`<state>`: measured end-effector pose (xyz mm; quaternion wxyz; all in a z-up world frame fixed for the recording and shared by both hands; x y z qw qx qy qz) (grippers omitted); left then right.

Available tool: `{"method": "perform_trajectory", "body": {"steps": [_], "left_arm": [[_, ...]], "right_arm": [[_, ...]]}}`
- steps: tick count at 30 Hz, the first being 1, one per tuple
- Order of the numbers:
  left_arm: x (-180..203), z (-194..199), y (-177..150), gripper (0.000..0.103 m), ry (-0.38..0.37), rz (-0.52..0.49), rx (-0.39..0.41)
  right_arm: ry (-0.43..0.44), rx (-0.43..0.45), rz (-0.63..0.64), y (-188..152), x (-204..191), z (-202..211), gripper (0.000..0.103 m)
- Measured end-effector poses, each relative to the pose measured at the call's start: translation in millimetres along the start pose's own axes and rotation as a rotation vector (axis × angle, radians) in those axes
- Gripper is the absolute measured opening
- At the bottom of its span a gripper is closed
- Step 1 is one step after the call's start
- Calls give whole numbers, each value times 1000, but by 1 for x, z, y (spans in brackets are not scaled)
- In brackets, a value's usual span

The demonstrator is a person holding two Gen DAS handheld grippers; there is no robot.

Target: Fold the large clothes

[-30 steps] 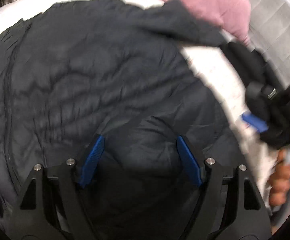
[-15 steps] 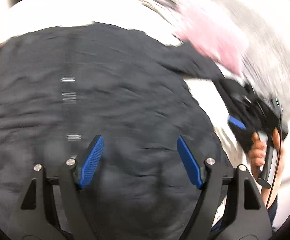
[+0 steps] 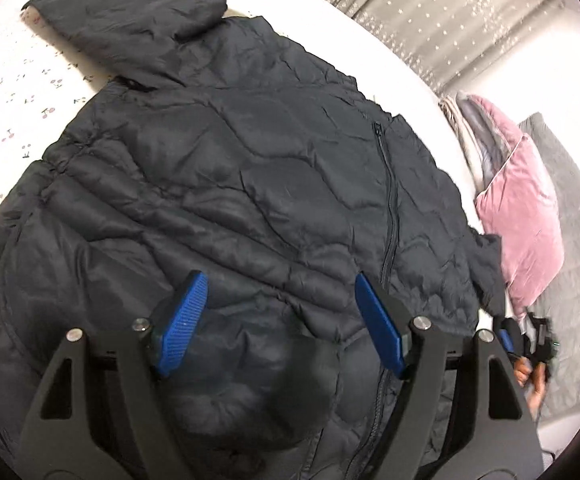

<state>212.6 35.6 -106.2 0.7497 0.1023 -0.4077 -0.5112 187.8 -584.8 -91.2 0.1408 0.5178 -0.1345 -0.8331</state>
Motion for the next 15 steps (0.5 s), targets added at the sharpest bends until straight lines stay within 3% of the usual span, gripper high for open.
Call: {"method": "perform_trajectory", "body": {"steps": [6,12,13,14,15], "left_arm": [[-12,-8,8,76,23,28,3],[-12,-20,14,76,48,-25,8],[-12,-19,14,76,55,-33,14],[-13,-19,15,76,64,-36,18],[-14,-19,16,76,62,-29,17]], "right_arm": [[-178,55,55,34,33,-50,77],[-186,182,155,57,32,-77,76],[-200,206,208,56,31,-80,64],[-218,209,234,55,31,-82,38],[-230,191,239,54,33,-84,21]]}}
Point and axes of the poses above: each gripper's, at about its wrist camera, not at the fingertips, and z roughly against the way its jaws point, x to its right, y to its top, the point moved 6 cm from there along -z, roughly the way its jaws point, and after that the axes turned 14 degrees about x, right-handed, at the moved point
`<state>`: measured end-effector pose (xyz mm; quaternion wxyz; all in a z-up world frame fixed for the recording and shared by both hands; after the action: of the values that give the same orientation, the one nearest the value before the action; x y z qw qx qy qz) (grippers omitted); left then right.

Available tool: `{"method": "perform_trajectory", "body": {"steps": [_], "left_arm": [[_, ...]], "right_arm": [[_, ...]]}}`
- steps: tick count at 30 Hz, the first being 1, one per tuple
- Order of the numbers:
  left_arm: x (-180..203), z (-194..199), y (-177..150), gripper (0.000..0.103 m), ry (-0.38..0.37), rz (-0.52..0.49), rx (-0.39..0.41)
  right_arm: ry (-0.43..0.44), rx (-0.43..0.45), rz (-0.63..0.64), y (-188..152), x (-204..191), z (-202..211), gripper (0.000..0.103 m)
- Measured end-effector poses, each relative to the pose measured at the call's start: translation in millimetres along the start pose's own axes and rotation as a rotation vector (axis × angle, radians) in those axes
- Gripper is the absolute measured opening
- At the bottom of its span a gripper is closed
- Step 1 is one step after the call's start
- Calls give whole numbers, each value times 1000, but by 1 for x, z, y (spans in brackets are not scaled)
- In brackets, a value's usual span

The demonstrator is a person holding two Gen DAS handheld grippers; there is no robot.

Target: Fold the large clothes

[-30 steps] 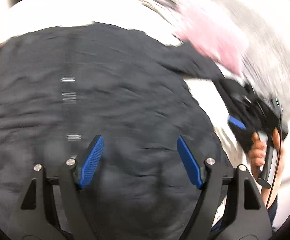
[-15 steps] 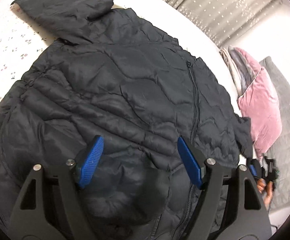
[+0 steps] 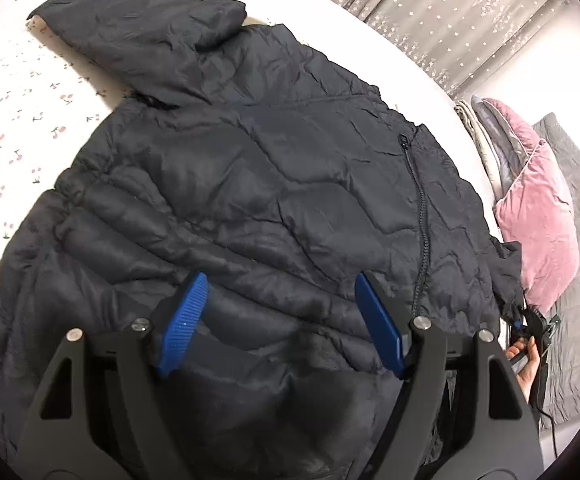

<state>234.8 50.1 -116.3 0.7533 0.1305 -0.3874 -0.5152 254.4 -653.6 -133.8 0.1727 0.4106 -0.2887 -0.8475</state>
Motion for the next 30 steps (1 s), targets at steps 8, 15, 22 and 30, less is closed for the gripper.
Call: {"method": "perform_trajectory", "body": {"steps": [8,15,22,30], "left_arm": [[-18,8,13,76,21,57,40],[-41,15,24,76,37,139,57],[-57,24,40,76,27,204,87],[-71,27,47,76,12,261,98]], "right_arm": [[162,312,191,61,-89,105,4],[-63,240,362,33,-85,82,4],[11,406,426,38,-133,142,3],[441,409,1047,-137,-361,189,3]]}}
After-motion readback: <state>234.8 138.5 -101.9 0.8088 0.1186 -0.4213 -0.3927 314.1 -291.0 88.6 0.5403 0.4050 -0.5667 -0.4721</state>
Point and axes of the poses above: each gripper's, at about its wrist camera, not at the fingertips, and z roughly against the way its jaws point, x to its right, y to its top, the point moved 6 cm from there along -z, roughly the way its jaws point, and after that the axes turned 14 degrees about x, right-handed, at the moved point
